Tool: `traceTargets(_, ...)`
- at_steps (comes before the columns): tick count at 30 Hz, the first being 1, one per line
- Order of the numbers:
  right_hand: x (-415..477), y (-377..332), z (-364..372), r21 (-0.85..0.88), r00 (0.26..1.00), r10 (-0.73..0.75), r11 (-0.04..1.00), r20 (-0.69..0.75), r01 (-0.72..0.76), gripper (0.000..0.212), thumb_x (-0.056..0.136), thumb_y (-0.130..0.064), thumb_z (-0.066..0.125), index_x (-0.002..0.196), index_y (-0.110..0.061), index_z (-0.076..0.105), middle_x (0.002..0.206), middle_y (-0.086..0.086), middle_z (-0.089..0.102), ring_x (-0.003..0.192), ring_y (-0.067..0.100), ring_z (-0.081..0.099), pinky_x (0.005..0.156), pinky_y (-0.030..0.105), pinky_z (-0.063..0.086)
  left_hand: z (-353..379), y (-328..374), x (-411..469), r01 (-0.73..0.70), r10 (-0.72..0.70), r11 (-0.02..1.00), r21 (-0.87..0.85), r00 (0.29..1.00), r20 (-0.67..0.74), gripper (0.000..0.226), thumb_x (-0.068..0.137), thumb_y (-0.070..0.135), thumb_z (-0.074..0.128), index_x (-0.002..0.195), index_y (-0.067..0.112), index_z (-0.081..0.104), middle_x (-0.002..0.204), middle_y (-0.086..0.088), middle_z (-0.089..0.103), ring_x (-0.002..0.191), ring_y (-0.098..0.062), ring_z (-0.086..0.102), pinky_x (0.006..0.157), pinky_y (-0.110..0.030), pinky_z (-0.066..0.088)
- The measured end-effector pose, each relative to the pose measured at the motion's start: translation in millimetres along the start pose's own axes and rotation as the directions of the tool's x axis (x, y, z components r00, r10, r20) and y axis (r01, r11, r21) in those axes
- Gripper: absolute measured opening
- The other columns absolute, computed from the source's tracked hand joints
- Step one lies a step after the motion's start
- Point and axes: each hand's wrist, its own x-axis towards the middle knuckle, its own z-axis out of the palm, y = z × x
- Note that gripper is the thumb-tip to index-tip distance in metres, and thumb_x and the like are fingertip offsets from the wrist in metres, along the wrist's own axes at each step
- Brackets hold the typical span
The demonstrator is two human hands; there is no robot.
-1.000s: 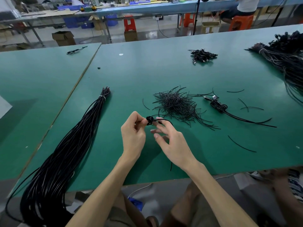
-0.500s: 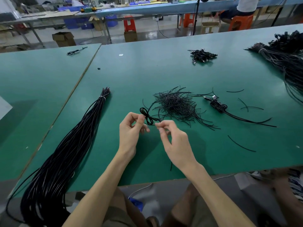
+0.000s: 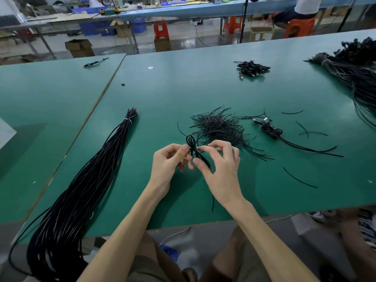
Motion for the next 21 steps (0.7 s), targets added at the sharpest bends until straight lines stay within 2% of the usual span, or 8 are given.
traceTargets(2, 1, 0, -2, 0.177, 0.994, 0.049, 0.982, 0.094, -0.065, 0.032, 0.096, -0.035, 0.070, 0.126, -0.025, 0.067, 0.120, -0.015, 0.061, 0.120, 0.008, 0.049, 0.106, 0.029, 0.037, 0, -1, 0, 0.004, -0.005, 1.000, 0.020, 0.999, 0.047, 0.022, 0.098, 0.025, 0.069, 0.084, 0.008, 0.071, 0.070, -0.013, 0.070, 0.059, -0.021, 0.064, 0.055, -0.023, 0.045)
traceTargets(4, 2, -1, -3, 0.424, 0.973, 0.089, 0.889, 0.213, -0.174, 0.029, 0.098, -0.020, 0.070, 0.124, -0.027, 0.060, 0.102, -0.019, 0.073, 0.107, 0.002, 0.064, 0.098, 0.018, 0.046, 0, -1, 0, -0.004, 0.001, 0.999, 0.038, 0.997, 0.074, 0.021, 0.098, 0.024, 0.069, 0.086, 0.007, 0.071, 0.071, -0.010, 0.070, 0.061, -0.021, 0.064, 0.057, -0.022, 0.045)
traceTargets(5, 2, -1, -3, 0.485, 0.970, 0.101, 0.851, 0.220, -0.199, 0.028, 0.097, -0.015, 0.070, 0.119, -0.027, 0.058, 0.098, -0.018, 0.075, 0.100, 0.003, 0.069, 0.092, 0.015, 0.049, 0, -2, 0, -0.008, 0.004, 0.999, 0.046, 0.997, 0.081, 0.020, 0.098, 0.024, 0.069, 0.085, 0.008, 0.071, 0.072, -0.008, 0.069, 0.061, -0.021, 0.063, 0.057, -0.022, 0.044)
traceTargets(8, 2, 0, -4, 0.613, 0.970, 0.136, 0.755, 0.199, -0.232, 0.016, 0.098, -0.010, 0.067, 0.109, -0.016, 0.057, 0.095, -0.003, 0.078, 0.084, 0.016, 0.076, 0.078, 0.025, 0.057, -2, -2, 2, -0.011, 0.005, 0.998, 0.065, 0.997, 0.083, 0.021, 0.093, 0.032, 0.073, 0.085, 0.012, 0.072, 0.071, -0.005, 0.064, 0.062, -0.015, 0.054, 0.056, -0.021, 0.040)
traceTargets(10, 2, 1, -7, 0.683, 0.975, 0.112, 0.699, 0.190, -0.213, 0.007, 0.100, -0.005, 0.062, 0.106, -0.006, 0.059, 0.091, 0.007, 0.078, 0.076, 0.024, 0.076, 0.070, 0.029, 0.057, -3, -3, 2, -0.007, 0.001, 0.998, 0.068, 0.996, 0.089, 0.024, 0.091, 0.036, 0.074, 0.089, 0.012, 0.073, 0.070, 0.000, 0.061, 0.064, -0.013, 0.049, 0.058, -0.020, 0.039)
traceTargets(12, 3, 3, -10, 0.743, 0.975, 0.093, 0.634, 0.200, -0.213, 0.004, 0.100, 0.001, 0.060, 0.104, 0.002, 0.059, 0.090, 0.013, 0.077, 0.074, 0.027, 0.075, 0.068, 0.031, 0.057, -2, -4, 2, -0.004, -0.003, 0.998, 0.060, 0.993, 0.117, 0.025, 0.092, 0.034, 0.073, 0.098, 0.010, 0.074, 0.077, 0.002, 0.064, 0.070, -0.012, 0.052, 0.063, -0.021, 0.041)
traceTargets(16, 5, 5, -13, 0.807, 0.957, 0.083, 0.521, 0.276, -0.278, 0.003, 0.099, 0.006, 0.058, 0.102, 0.007, 0.058, 0.090, 0.022, 0.075, 0.071, 0.032, 0.072, 0.069, 0.034, 0.058, -3, -3, 3, -0.050, 0.036, 0.997, 0.065, 0.977, 0.210, 0.025, 0.100, 0.014, 0.062, 0.119, -0.001, 0.070, 0.097, -0.011, 0.069, 0.090, -0.020, 0.060, 0.087, -0.033, 0.048)
traceTargets(21, 7, 7, -16, 0.810, 0.902, 0.083, 0.413, 0.423, -0.417, 0.004, 0.100, 0.001, 0.059, 0.103, 0.003, 0.060, 0.089, 0.024, 0.073, 0.068, 0.028, 0.069, 0.067, 0.032, 0.058, -3, -2, 2, -0.084, 0.070, 0.994, 0.066, 0.979, 0.193, 0.012, 0.097, -0.002, 0.061, 0.103, -0.004, 0.071, 0.095, -0.012, 0.068, 0.090, -0.021, 0.063, 0.088, -0.031, 0.051)
